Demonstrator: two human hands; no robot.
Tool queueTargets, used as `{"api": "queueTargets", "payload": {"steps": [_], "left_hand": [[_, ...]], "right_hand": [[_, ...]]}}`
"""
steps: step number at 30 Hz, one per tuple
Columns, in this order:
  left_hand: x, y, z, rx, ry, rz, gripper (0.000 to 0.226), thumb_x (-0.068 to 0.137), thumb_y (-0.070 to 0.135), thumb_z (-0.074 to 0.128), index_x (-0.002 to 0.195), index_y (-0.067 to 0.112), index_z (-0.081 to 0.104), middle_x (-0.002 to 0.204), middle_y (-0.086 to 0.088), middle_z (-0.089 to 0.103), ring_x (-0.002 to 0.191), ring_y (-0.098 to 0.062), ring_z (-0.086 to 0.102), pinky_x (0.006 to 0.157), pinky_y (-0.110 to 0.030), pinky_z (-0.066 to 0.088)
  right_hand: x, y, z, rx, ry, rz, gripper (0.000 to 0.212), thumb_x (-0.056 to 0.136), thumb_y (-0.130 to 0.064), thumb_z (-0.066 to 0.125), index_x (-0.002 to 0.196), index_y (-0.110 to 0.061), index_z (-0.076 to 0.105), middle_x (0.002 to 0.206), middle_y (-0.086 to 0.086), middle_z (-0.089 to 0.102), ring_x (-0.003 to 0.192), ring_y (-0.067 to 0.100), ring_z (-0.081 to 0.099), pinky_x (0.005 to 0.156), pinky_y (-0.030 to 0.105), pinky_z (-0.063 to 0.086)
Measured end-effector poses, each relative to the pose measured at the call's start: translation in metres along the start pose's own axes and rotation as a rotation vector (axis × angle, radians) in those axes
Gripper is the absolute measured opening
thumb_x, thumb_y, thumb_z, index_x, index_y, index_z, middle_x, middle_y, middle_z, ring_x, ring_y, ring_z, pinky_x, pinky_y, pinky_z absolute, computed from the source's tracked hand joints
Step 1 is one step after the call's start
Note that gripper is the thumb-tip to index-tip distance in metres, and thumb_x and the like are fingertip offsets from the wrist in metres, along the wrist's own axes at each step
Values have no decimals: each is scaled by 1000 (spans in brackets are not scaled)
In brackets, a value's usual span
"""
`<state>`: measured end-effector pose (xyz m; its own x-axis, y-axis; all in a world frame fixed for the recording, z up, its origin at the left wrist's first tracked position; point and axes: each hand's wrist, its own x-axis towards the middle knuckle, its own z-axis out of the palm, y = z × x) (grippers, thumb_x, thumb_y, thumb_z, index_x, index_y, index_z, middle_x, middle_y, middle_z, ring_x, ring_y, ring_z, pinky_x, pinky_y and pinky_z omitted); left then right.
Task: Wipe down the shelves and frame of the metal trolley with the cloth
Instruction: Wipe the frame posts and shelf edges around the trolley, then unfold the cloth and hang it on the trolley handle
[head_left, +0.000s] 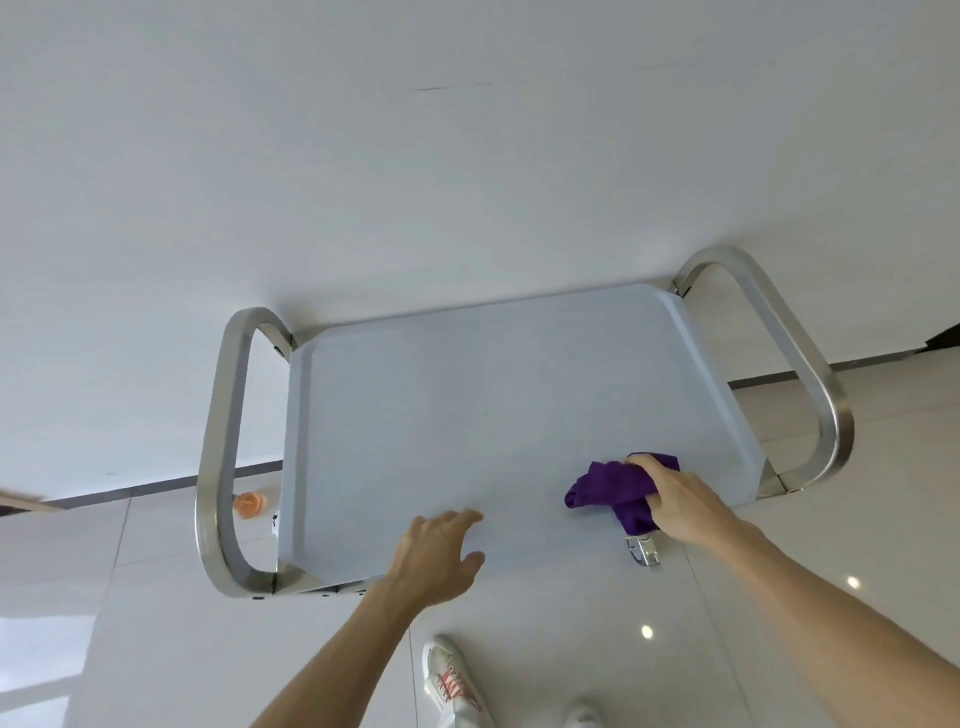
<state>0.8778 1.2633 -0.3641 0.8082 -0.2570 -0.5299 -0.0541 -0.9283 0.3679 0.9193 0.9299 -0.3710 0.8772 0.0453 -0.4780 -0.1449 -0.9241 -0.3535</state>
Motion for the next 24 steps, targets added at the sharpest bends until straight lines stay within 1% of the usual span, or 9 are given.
{"api": "queueTargets", "payload": {"steps": [2,4,6,10,12,18,20,22,24], "left_hand": [[5,3,-12,-219,48,-24,41,98,35,53,139,27,50,136,3,58,110,-17,61,98,-30,46],[5,11,-23,-466,119,-79,31,98,31,56,128,27,57,127,4,62,94,-8,65,81,-19,49],[2,22,-34,-620,138,-114,29,97,38,57,125,30,59,123,8,63,91,-3,65,73,-15,47],[-10,56,-56,-997,16,-101,48,87,61,62,128,38,52,123,12,61,100,-10,67,86,-34,58],[-16,74,-67,-1224,-6,-92,56,80,64,68,127,39,51,124,7,62,102,-14,69,87,-41,60],[-22,97,-92,-1795,118,-20,54,85,39,74,129,14,57,126,-14,67,112,-38,66,92,-56,54],[-24,92,-101,-1884,165,14,52,82,31,76,124,8,56,128,-20,63,114,-43,63,93,-59,53],[-27,86,-108,-1940,189,76,42,80,26,77,117,13,60,130,-21,61,116,-44,61,92,-60,51],[-30,82,-115,-1954,203,144,39,80,23,75,116,16,61,130,-20,60,116,-43,61,91,-59,51]], "right_hand": [[-1,-6,-5,83,55,-2,48,88,1,46,125,-29,54,101,-9,61,96,21,61,75,26,45],[-5,-17,-10,195,116,-29,46,85,4,48,119,-26,58,100,-7,64,96,18,62,73,14,42],[-11,-35,-16,282,177,-101,44,85,4,53,118,-24,61,102,-6,64,95,13,61,77,4,39],[-28,-81,-37,443,272,-285,41,86,0,62,119,-24,64,109,-13,65,101,-1,60,85,3,40],[-38,-103,-50,516,304,-372,40,87,-4,65,119,-27,65,113,-18,64,106,-3,59,88,7,44],[-55,-137,-80,688,187,-603,47,80,-15,79,122,-30,63,126,-11,57,121,11,56,93,22,51],[-55,-142,-95,905,141,-524,48,79,-29,81,122,-34,61,128,-10,57,122,11,57,89,23,54],[-52,-147,-110,1110,102,-339,52,76,-51,78,123,-38,60,131,-12,58,120,5,58,83,22,56],[-46,-151,-120,1217,-50,-246,53,80,-60,72,122,-30,63,129,-8,63,116,5,62,85,29,58]]}}
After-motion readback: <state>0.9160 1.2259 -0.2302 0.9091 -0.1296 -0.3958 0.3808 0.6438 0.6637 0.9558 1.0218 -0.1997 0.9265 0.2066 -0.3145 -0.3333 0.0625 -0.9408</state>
